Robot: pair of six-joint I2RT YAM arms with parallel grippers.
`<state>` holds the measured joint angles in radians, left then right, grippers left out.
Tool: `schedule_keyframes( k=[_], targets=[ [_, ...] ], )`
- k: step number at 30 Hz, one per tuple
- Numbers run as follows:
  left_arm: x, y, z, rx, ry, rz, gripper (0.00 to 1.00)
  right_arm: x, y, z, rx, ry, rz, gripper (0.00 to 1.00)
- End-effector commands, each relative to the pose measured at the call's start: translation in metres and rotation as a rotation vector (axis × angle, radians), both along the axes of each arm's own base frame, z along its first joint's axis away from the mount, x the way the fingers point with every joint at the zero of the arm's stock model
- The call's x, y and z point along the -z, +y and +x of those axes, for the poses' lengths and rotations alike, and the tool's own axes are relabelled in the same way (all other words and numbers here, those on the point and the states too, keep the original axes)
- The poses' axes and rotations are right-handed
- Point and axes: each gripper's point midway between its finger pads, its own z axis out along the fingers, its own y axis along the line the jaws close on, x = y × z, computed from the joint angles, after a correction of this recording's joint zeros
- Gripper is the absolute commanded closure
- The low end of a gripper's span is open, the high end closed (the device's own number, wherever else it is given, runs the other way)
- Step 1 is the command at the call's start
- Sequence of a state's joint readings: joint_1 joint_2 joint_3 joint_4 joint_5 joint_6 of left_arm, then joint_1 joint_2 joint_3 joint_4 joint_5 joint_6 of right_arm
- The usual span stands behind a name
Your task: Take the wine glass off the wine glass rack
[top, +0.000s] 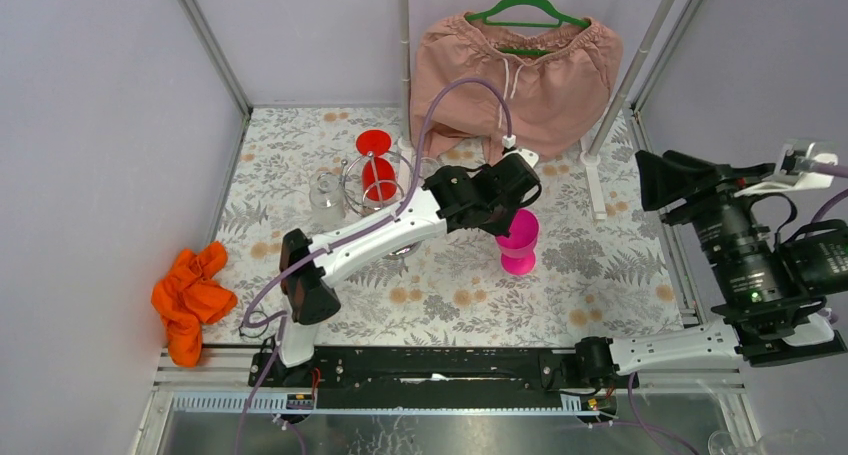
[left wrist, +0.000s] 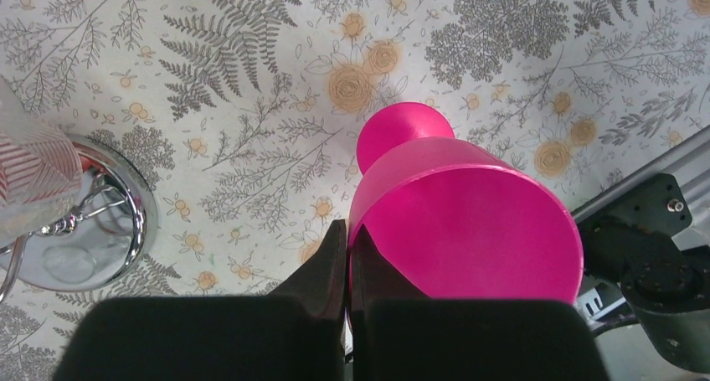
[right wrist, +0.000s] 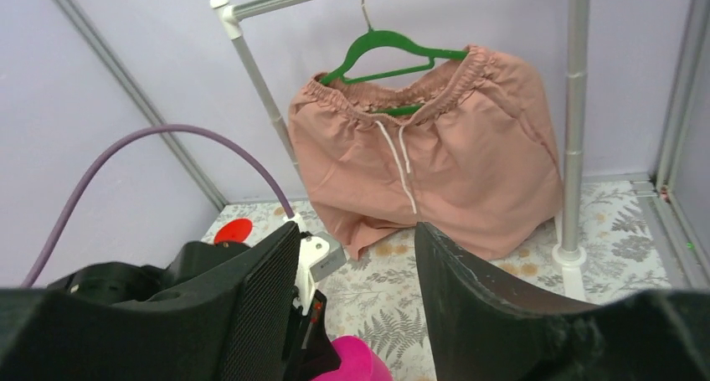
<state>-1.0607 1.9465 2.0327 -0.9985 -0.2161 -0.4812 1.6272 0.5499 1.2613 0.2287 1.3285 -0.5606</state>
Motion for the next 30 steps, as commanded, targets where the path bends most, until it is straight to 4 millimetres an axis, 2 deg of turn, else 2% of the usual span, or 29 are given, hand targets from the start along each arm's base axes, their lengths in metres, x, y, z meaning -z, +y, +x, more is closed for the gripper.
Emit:
schedule_keyframes(
  k=[1, 6, 12, 15, 22, 30],
  targets=[
    [-0.004, -0.005, 0.012, -0.010, -0.055, 0.023, 1.00, -0.015, -0.003, 0.002, 0.081, 0.033, -0.116, 0.38],
    [0.011, -0.016, 0.014, 0.018, -0.036, 0.056, 1.00, -0.021, -0.001, 0.002, 0.132, 0.084, -0.172, 0.36],
    [0.038, -0.024, 0.011, 0.067, -0.015, 0.172, 1.00, -0.028, -0.021, 0.003, 0.119, 0.082, -0.078, 0.38],
    [0.048, -0.022, 0.007, 0.075, -0.014, 0.219, 1.00, -0.027, -0.028, 0.004, 0.115, 0.076, -0.071, 0.38],
    [0.054, -0.016, 0.003, 0.068, -0.015, 0.253, 1.00, -0.021, -0.034, 0.004, 0.119, 0.082, -0.072, 0.39],
    [0.057, -0.020, -0.001, 0.082, 0.001, 0.228, 1.00, -0.018, -0.026, 0.004, 0.118, 0.082, -0.099, 0.38]
  ],
)
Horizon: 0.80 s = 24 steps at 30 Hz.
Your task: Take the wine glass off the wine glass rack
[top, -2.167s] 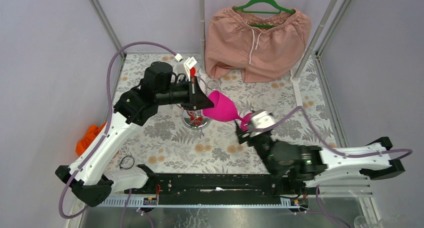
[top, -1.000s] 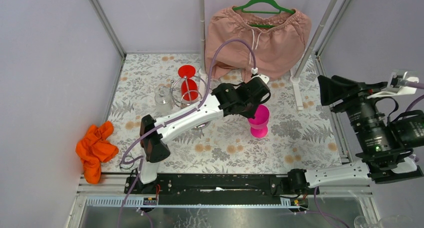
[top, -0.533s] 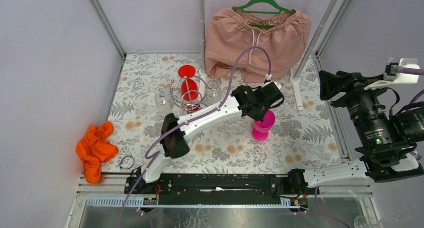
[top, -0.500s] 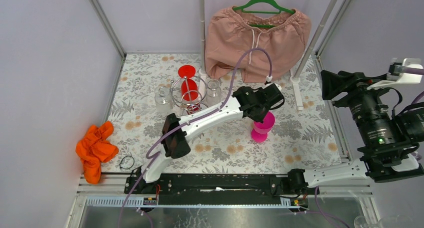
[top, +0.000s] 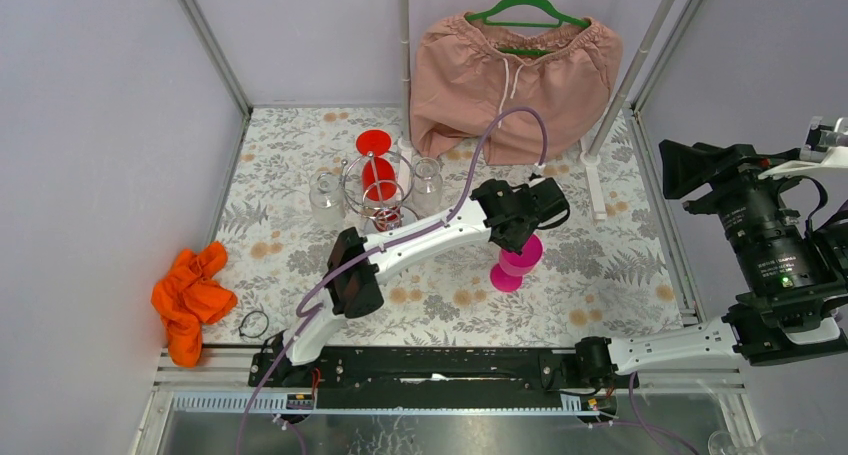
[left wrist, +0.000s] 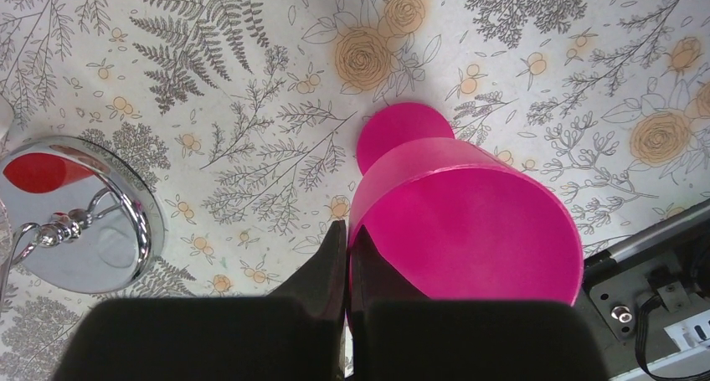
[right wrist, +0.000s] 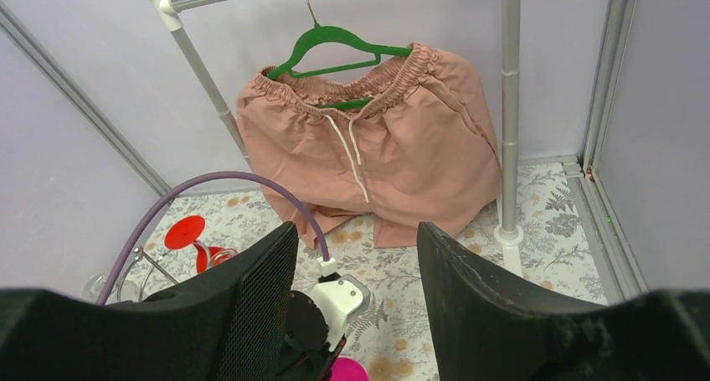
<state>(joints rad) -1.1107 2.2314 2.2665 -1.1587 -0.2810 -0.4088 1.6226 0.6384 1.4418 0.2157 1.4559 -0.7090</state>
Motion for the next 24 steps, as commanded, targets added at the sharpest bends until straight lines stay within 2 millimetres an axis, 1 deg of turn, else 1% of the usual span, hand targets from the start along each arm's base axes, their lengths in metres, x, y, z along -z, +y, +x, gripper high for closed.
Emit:
schedule_keyframes(
  k=[1, 5, 7, 10, 12, 13, 14, 15, 16, 19, 21, 24],
  targets=[
    [-0.011, 0.000, -0.001, 0.012, -0.021, -0.026, 1.00, 0.002, 0.005, 0.000, 0.011, 0.007, -0.033, 0.38],
    [-0.011, -0.006, -0.007, 0.030, 0.004, -0.076, 1.00, 0.003, 0.011, -0.001, 0.011, 0.009, -0.051, 0.37],
    [-0.014, -0.005, -0.008, 0.030, 0.005, -0.086, 1.00, 0.005, 0.014, -0.001, 0.010, 0.011, -0.058, 0.37],
    [-0.013, -0.002, -0.010, 0.029, 0.009, -0.082, 1.00, 0.006, 0.018, -0.001, 0.009, 0.014, -0.070, 0.35],
    [-0.012, 0.000, -0.011, 0.029, 0.015, -0.079, 1.00, 0.008, 0.021, -0.001, 0.010, 0.017, -0.078, 0.30],
    [-0.011, 0.001, -0.012, 0.029, 0.018, -0.075, 1.00, 0.008, 0.021, -0.001, 0.011, 0.018, -0.076, 0.24],
    [-0.010, 0.003, -0.013, 0.028, 0.018, -0.071, 0.98, 0.009, 0.022, -0.002, 0.009, 0.018, -0.076, 0.21],
    [-0.010, 0.004, -0.013, 0.027, 0.018, -0.067, 0.94, 0.010, 0.023, -0.002, 0.009, 0.018, -0.078, 0.19],
    [-0.009, 0.006, -0.013, 0.026, 0.019, -0.064, 0.85, 0.010, 0.022, -0.002, 0.011, 0.021, -0.078, 0.19],
    [-0.010, 0.007, -0.015, 0.026, 0.020, -0.065, 0.70, 0.012, 0.024, -0.002, 0.007, 0.020, -0.085, 0.20],
    [-0.012, 0.008, -0.016, 0.026, 0.020, -0.070, 0.63, 0.012, 0.026, -0.002, -0.001, 0.014, -0.087, 0.19],
    [-0.016, 0.010, -0.016, 0.024, 0.017, -0.075, 0.59, 0.016, 0.031, -0.002, -0.009, 0.009, -0.118, 0.20]
  ],
)
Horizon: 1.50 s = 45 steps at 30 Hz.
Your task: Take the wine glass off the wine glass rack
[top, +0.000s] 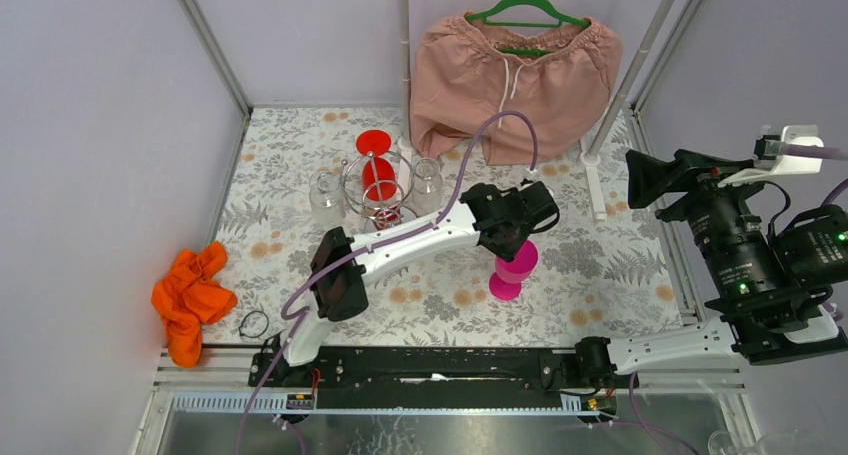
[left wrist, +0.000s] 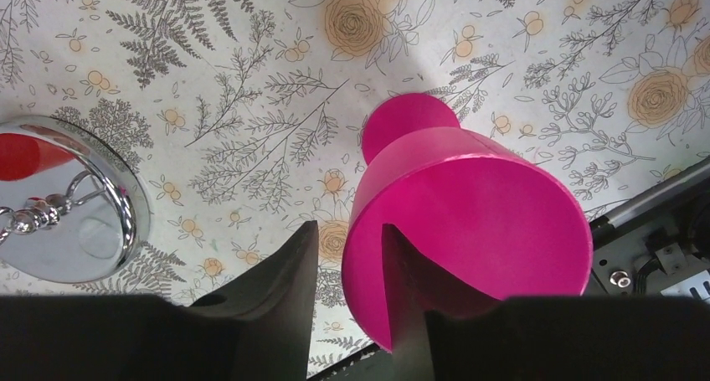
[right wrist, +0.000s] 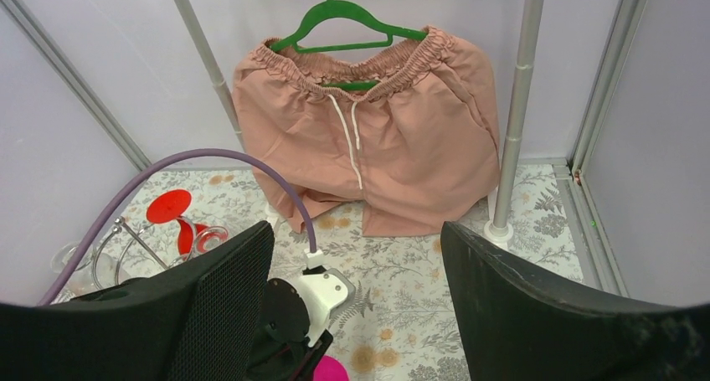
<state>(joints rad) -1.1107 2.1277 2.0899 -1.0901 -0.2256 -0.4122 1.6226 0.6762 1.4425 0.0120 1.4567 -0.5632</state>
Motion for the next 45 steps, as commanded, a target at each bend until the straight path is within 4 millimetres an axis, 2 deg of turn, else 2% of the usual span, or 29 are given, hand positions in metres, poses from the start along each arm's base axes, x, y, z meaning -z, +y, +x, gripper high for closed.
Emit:
schedule_keyframes(
  k=[1, 8, 10, 12, 14, 19, 25, 28, 33, 39, 42, 44, 45],
  targets=[
    [-0.022, -0.002, 0.000, 0.000, -0.032, -0.059, 0.58, 0.003, 0.005, 0.000, 0.001, 0.001, -0.027, 0.20],
    [-0.051, 0.006, 0.002, -0.029, -0.075, -0.101, 0.54, 0.006, 0.014, -0.001, -0.013, -0.002, -0.015, 0.18],
    [-0.066, 0.009, 0.002, -0.040, -0.093, -0.120, 0.54, 0.006, 0.016, -0.001, -0.014, -0.001, -0.009, 0.15],
    [-0.089, 0.011, 0.001, -0.051, -0.127, -0.156, 0.54, 0.007, 0.017, -0.001, -0.008, 0.005, -0.004, 0.07],
    [-0.116, 0.014, -0.002, -0.060, -0.161, -0.207, 0.54, 0.008, 0.019, -0.001, -0.003, 0.009, -0.003, 0.01],
    [-0.189, 0.036, -0.005, -0.128, -0.267, -0.363, 0.54, 0.003, 0.031, -0.002, -0.020, -0.002, -0.008, 0.00],
    [-0.298, 0.086, -0.009, -0.240, -0.453, -0.686, 0.53, -0.003, 0.063, -0.005, -0.080, -0.023, -0.042, 0.00],
    [-0.336, 0.120, -0.004, -0.338, -0.560, -0.767, 0.52, -0.008, 0.072, -0.005, -0.080, -0.019, -0.054, 0.00],
    [-0.370, 0.156, 0.002, -0.420, -0.669, -0.795, 0.49, -0.020, 0.106, -0.006, -0.036, -0.020, -0.188, 0.00],
    [-0.385, 0.185, 0.003, -0.490, -0.734, -0.798, 0.47, -0.030, 0.182, -0.003, -0.020, -0.060, -0.358, 0.00],
    [-0.389, 0.199, 0.003, -0.513, -0.765, -0.777, 0.46, -0.022, 0.218, 0.013, -0.009, -0.062, -0.465, 0.00],
    [-0.394, 0.212, 0.006, -0.550, -0.798, -0.758, 0.45, -0.011, 0.238, 0.033, 0.000, -0.041, -0.517, 0.00],
    [-0.398, 0.219, 0.008, -0.567, -0.811, -0.754, 0.45, -0.010, 0.245, 0.046, -0.006, -0.023, -0.483, 0.00]
  ],
)
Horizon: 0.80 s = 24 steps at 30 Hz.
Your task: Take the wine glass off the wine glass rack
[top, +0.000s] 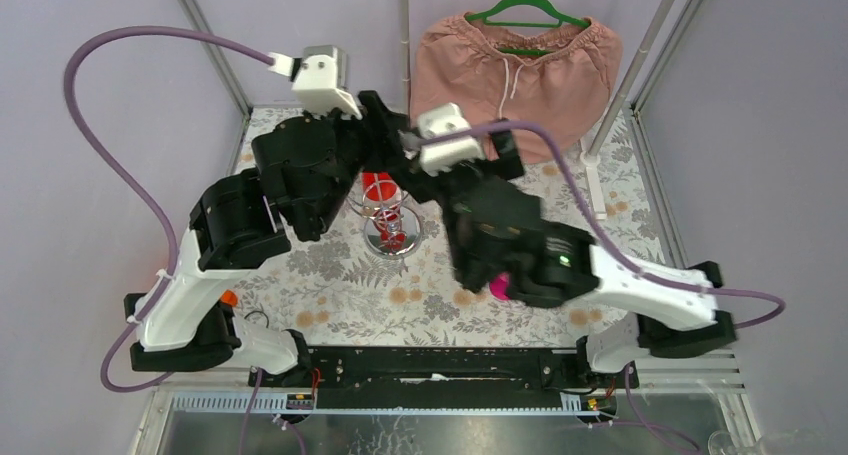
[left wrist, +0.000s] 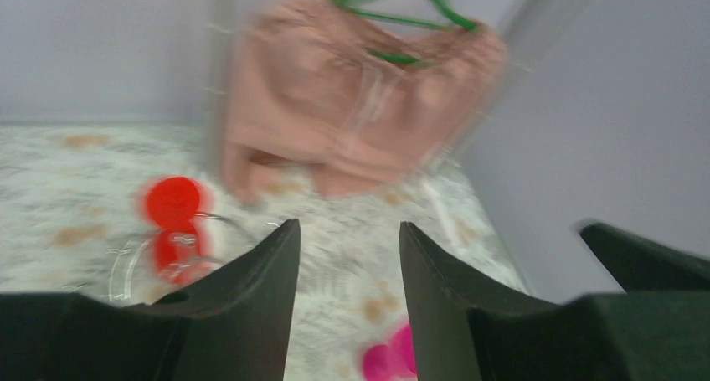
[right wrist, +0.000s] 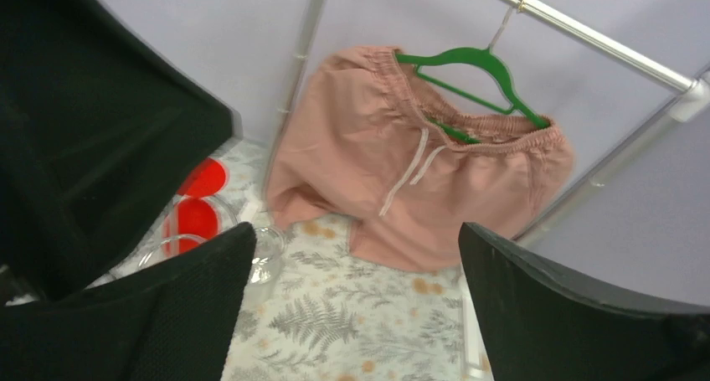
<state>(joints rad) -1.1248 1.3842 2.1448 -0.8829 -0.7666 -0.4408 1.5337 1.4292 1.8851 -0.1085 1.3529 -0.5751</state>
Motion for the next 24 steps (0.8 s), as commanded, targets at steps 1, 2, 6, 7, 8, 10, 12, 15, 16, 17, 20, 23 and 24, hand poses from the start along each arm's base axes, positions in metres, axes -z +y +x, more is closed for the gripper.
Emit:
schedule_keyframes(
  k=[1, 2, 6, 7, 8, 10, 12, 15, 16, 17, 20, 23, 24],
  targets=[
    [-0.028, 0.043, 0.010, -0.135, -0.061, -0.036, 0.44, 0.011, 0.022, 0.050, 0.002, 0.057, -0.046, 0.00],
    [-0.033, 0.047, 0.012, -0.123, -0.066, -0.053, 0.44, 0.022, 0.029, 0.066, -0.013, 0.101, -0.042, 0.00],
    [-0.046, 0.053, 0.022, -0.066, -0.077, -0.096, 0.43, 0.069, 0.025, 0.134, -0.019, 0.266, -0.011, 0.00],
    [-0.044, 0.049, 0.026, -0.049, -0.068, -0.085, 0.43, 0.077, 0.020, 0.147, -0.014, 0.292, 0.005, 0.00],
    [-0.044, 0.049, 0.031, -0.035, -0.064, -0.080, 0.44, 0.086, 0.016, 0.158, -0.023, 0.323, 0.022, 0.00],
    [-0.030, 0.049, 0.051, -0.027, -0.021, -0.059, 0.45, 0.100, 0.010, 0.174, -0.057, 0.385, 0.074, 0.00],
    [-0.014, 0.045, 0.069, 0.003, 0.023, -0.050, 0.46, 0.107, 0.006, 0.183, -0.075, 0.411, 0.100, 0.01],
    [0.006, 0.052, 0.098, 0.035, 0.076, -0.080, 0.48, 0.118, 0.001, 0.190, -0.118, 0.450, 0.130, 0.05],
    [0.013, 0.064, 0.112, 0.019, 0.096, -0.103, 0.49, 0.121, 0.000, 0.192, -0.141, 0.471, 0.154, 0.06],
    [0.018, 0.065, 0.118, 0.043, 0.116, -0.120, 0.50, 0.124, -0.002, 0.194, -0.160, 0.488, 0.179, 0.06],
    [0.031, 0.093, 0.143, 0.027, 0.156, -0.174, 0.53, 0.133, -0.006, 0.199, -0.230, 0.531, 0.248, 0.07],
    [0.044, 0.114, 0.159, 0.059, 0.194, -0.241, 0.55, 0.148, -0.008, 0.200, -0.326, 0.598, 0.345, 0.06],
    [0.052, 0.117, 0.164, 0.107, 0.214, -0.285, 0.56, 0.151, -0.008, 0.201, -0.359, 0.614, 0.376, 0.06]
  ],
)
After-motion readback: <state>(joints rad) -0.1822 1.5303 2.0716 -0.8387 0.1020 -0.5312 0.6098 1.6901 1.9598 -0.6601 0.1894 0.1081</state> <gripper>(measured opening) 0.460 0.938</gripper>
